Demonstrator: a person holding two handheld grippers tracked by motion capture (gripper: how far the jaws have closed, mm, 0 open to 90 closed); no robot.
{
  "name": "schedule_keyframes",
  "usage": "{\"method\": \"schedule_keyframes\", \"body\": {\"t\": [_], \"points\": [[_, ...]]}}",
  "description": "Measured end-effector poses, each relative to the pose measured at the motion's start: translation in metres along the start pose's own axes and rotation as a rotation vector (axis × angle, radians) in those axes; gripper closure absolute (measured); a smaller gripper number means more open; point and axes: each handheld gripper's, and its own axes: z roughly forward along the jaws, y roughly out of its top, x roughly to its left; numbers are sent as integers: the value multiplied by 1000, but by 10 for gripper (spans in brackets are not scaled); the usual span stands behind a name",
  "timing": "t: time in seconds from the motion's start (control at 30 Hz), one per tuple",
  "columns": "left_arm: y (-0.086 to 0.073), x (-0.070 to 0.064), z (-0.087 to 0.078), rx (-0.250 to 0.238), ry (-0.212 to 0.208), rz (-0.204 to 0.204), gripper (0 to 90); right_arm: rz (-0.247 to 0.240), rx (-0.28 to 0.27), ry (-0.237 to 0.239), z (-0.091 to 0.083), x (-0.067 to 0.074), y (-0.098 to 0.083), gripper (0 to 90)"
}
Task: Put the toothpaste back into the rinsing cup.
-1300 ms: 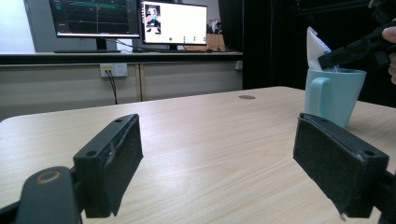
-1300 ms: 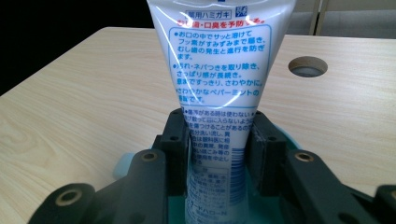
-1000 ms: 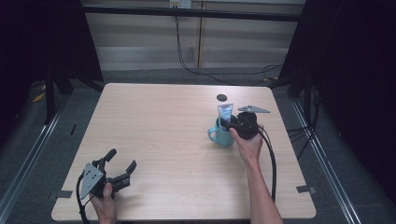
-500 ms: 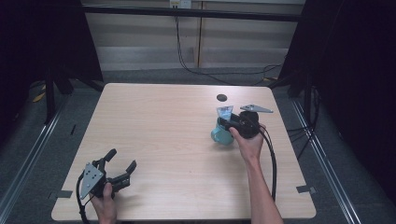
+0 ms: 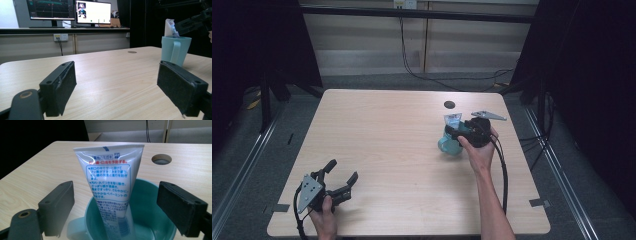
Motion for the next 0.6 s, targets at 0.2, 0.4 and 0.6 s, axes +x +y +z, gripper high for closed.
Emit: {"method": "schedule_keyframes", "body": {"t": [0.2, 0.4, 0.6], "points": [[0, 0, 0, 4, 2, 5, 156, 8, 1, -16, -1, -2, 0, 140], [0, 0, 0, 2, 2, 3, 156, 5, -11, -20, -5, 0, 2, 140], [0, 0, 0, 1, 3, 7, 156, 7, -16, -23, -11, 2, 2, 141]]}}
